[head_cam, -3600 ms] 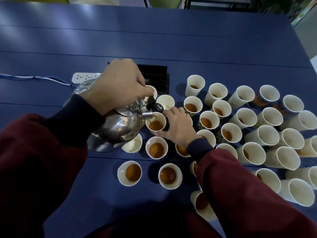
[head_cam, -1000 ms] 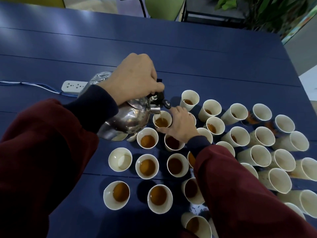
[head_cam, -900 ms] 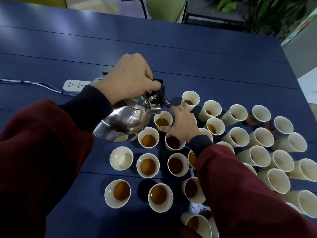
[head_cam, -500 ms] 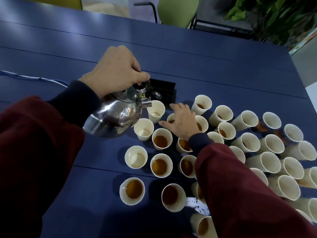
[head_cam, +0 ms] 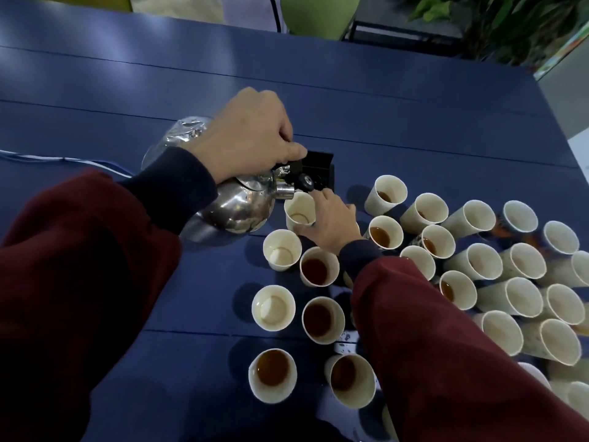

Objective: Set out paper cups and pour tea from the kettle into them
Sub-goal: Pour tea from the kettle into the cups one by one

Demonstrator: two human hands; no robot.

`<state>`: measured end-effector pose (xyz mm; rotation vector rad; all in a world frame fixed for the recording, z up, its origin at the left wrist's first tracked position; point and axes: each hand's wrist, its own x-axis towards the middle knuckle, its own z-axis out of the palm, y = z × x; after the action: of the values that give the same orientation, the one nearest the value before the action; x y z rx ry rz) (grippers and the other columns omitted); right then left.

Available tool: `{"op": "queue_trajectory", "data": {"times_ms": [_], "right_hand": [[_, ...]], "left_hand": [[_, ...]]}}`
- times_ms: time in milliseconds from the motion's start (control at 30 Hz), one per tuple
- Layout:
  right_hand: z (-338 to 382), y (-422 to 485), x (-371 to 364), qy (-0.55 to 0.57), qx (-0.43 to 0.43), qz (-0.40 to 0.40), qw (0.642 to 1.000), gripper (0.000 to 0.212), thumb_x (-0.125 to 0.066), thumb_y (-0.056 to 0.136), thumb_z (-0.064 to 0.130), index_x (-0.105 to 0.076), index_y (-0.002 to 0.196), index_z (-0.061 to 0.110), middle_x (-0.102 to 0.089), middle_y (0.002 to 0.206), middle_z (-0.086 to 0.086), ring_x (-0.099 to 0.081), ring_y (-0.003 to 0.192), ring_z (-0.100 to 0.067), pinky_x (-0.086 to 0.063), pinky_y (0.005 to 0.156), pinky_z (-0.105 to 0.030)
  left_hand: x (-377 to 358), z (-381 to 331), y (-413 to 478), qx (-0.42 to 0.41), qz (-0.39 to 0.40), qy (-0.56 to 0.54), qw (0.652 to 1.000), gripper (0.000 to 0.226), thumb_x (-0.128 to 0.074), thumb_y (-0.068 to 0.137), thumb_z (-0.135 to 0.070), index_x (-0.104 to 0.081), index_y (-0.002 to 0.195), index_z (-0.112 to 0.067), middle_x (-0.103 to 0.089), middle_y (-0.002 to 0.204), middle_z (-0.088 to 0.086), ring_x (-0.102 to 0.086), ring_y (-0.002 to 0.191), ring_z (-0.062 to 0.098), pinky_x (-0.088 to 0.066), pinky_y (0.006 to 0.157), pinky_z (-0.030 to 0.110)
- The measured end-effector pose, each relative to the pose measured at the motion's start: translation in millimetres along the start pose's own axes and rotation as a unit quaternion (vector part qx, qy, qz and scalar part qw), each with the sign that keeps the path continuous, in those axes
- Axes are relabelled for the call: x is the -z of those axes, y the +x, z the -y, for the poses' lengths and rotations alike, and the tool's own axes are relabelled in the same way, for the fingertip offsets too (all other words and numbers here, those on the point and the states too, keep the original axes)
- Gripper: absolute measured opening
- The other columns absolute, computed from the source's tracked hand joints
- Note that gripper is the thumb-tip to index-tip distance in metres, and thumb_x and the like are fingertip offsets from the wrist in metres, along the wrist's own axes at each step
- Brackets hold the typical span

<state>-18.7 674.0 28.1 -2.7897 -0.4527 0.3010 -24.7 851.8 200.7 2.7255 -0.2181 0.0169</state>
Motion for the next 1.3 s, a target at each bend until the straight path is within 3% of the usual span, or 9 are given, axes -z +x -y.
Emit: {"op": "queue_trajectory", "data": {"times_ms": [100, 267, 367, 500, 933, 1200, 1300], "right_hand": [[-3, 3, -4, 0.023, -0.014, -0.001, 1.000, 0.063, -0.073, 0.080, 0.057, -0.053, 0.125, 0.018, -0.053, 0.120, -0.002, -0.055, 0.112, -0.026, -0.034, 0.088, -0.045], [-4, 5, -10, 0.061, -0.022, 0.000, 0.998, 0.069, -0.074, 0.076, 0.059, -0.051, 0.129, 0.022, -0.052, 0.121, 0.003, -0.056, 0.112, -0.023, -0.035, 0.088, -0.044], [-4, 4, -10, 0.068, -0.014, 0.001, 0.998, 0.067, -0.075, 0.076, 0.057, -0.052, 0.129, 0.022, -0.053, 0.122, 0.002, -0.056, 0.112, -0.023, -0.036, 0.088, -0.044], [-6, 4, -9, 0.088, -0.013, 0.000, 0.996, 0.063, -0.077, 0.078, 0.052, -0.052, 0.125, 0.019, -0.054, 0.125, 0.000, -0.056, 0.114, -0.024, -0.036, 0.089, -0.044], [-6, -2, -1, 0.099, 0.000, -0.008, 0.995, 0.063, -0.080, 0.077, 0.048, -0.051, 0.125, 0.018, -0.056, 0.128, 0.000, -0.057, 0.116, -0.024, -0.033, 0.094, -0.043], [-11, -1, -5, 0.097, 0.003, -0.003, 0.995, 0.069, -0.075, 0.077, 0.061, -0.052, 0.130, 0.024, -0.057, 0.127, 0.004, -0.057, 0.117, -0.020, -0.039, 0.095, -0.046], [-11, -4, -2, 0.104, 0.006, 0.000, 0.995, 0.074, -0.074, 0.076, 0.064, -0.052, 0.134, 0.023, -0.058, 0.129, 0.002, -0.055, 0.121, -0.019, -0.043, 0.099, -0.052]], "left_hand": [[-5, -8, 6, -0.015, 0.018, 0.010, 1.000, 0.043, -0.072, 0.085, -0.038, -0.067, 0.057, -0.006, -0.053, 0.049, 0.009, -0.041, 0.047, 0.019, -0.034, 0.054, 0.027], [-15, -18, 7, -0.021, 0.027, 0.027, 0.999, 0.050, -0.072, 0.083, -0.033, -0.047, 0.043, -0.017, -0.035, 0.042, -0.004, -0.035, 0.047, 0.012, -0.029, 0.051, 0.026], [-19, -22, 9, -0.025, 0.027, 0.024, 0.999, 0.041, -0.074, 0.083, -0.035, -0.053, 0.049, -0.024, -0.040, 0.048, -0.009, -0.040, 0.052, 0.008, -0.034, 0.054, 0.028], [-21, -26, 11, -0.036, 0.033, 0.037, 0.998, 0.027, -0.073, 0.083, -0.032, -0.072, 0.064, -0.013, -0.044, 0.047, -0.006, -0.044, 0.053, 0.011, -0.027, 0.047, 0.024], [-22, -33, 10, -0.042, 0.034, 0.067, 0.996, 0.038, -0.071, 0.085, -0.033, -0.067, 0.060, -0.005, -0.040, 0.044, -0.001, -0.044, 0.049, 0.018, -0.025, 0.045, 0.024], [-15, -25, 7, -0.014, 0.020, 0.049, 0.999, 0.034, -0.070, 0.083, -0.032, -0.070, 0.059, -0.007, -0.046, 0.044, 0.003, -0.043, 0.049, 0.015, -0.029, 0.048, 0.026], [-12, -19, 4, -0.007, 0.017, 0.047, 0.999, 0.039, -0.069, 0.083, -0.034, -0.069, 0.061, -0.002, -0.054, 0.053, 0.016, -0.044, 0.052, 0.022, -0.042, 0.052, 0.035]]}}
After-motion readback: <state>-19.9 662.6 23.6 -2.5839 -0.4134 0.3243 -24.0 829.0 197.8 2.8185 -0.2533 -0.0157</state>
